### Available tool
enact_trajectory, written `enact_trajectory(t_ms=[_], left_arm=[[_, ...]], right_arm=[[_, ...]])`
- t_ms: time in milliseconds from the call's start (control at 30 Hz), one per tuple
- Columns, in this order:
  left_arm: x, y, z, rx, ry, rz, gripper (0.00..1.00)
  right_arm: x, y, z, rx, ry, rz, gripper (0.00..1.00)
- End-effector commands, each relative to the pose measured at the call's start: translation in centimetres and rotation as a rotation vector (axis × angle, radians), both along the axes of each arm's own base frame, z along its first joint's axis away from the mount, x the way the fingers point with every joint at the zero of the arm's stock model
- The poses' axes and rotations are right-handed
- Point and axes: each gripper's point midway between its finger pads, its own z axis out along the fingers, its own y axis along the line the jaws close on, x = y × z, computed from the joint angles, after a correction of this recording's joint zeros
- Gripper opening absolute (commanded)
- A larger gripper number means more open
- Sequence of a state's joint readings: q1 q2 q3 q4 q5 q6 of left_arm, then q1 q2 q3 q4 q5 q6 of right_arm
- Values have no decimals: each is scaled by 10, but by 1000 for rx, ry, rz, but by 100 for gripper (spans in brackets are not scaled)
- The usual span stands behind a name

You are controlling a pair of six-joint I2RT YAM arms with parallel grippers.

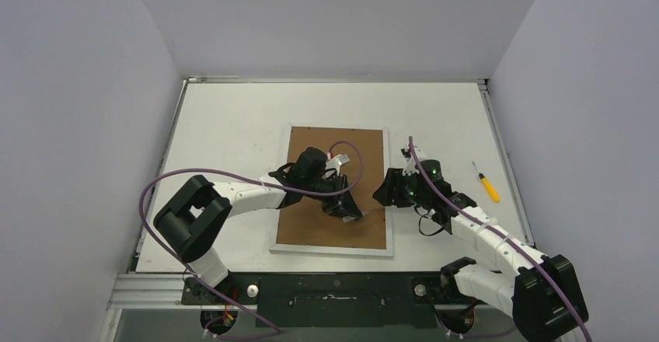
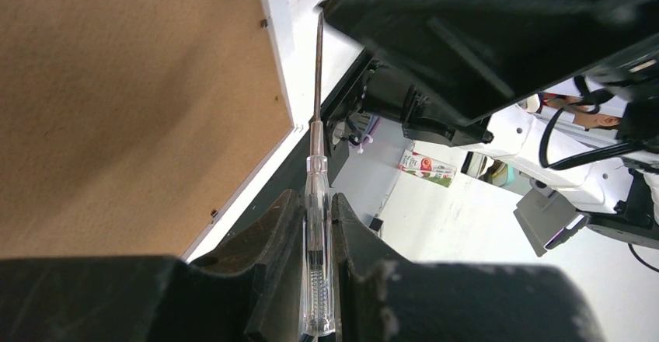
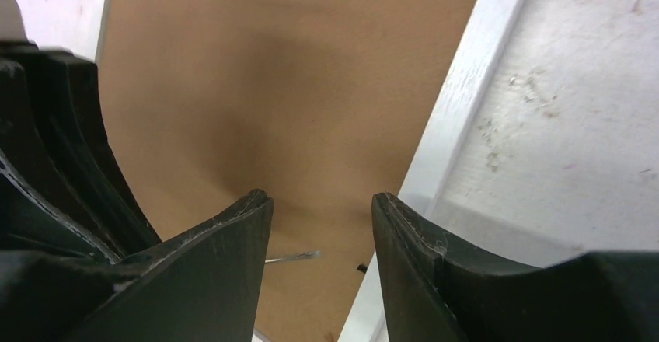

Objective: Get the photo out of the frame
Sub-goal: Adjust the screwdriver.

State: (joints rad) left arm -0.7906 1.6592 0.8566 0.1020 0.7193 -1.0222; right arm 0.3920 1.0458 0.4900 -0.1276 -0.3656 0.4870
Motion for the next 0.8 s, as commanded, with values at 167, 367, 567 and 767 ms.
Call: enact_trajectory(t_ms=[167, 367, 567, 767], left_arm=[[16, -14, 44, -118, -99, -12, 0], [30, -6, 57, -150, -128, 45, 0], [38, -2, 59, -146, -141, 75, 0], [43, 1, 55, -130, -148, 96, 0]], right_arm=[[-13, 1, 6, -75, -7, 48, 44], [-21, 10, 12, -58, -12, 83, 41], [-33, 25, 13, -37, 0, 144, 38], [-39, 36, 19, -14, -7, 183, 38]])
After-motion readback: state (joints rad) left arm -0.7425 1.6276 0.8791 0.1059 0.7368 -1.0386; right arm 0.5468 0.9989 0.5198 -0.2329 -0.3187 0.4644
